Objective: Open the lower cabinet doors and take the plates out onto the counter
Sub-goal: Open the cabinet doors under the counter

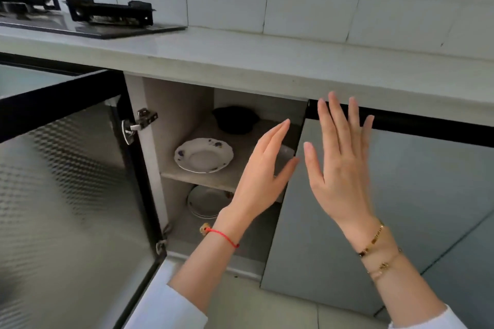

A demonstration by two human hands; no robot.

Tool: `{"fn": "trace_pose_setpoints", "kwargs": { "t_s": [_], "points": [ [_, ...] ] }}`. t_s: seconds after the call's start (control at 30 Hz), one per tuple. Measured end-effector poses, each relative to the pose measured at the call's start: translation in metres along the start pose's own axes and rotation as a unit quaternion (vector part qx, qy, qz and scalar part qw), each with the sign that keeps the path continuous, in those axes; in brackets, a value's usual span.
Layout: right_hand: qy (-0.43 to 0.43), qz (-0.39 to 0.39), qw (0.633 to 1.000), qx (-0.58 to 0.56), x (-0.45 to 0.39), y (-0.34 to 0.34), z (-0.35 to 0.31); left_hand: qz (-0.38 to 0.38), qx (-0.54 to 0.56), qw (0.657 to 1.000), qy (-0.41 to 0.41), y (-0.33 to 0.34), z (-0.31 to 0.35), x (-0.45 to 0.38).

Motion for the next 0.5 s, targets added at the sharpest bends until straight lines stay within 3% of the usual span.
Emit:
{"fn": "trace_pose_setpoints", "kwargs": {
  "t_s": [0.3, 0.5],
  "points": [
    [0.016, -0.021, 0.999, 0.033, -0.007, 0.014, 0.020, -0.039, 0.066, 0.995, -0.071, 0.037, -0.010, -0.014],
    [0.015, -0.047, 0.997, 0.067, -0.006, 0.021, 0.017, -0.028, 0.068, 0.995, -0.063, 0.039, -0.005, -0.013]
  ]
}}
Point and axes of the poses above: each hand's wrist, its own x-axis away from the middle knuckle, its own y-axis out of the palm, z = x × y, the point moved 6 cm from there along -x, towards the middle knuckle, and after that the axes turned 7 degrees about y, right-handed, at the moved point
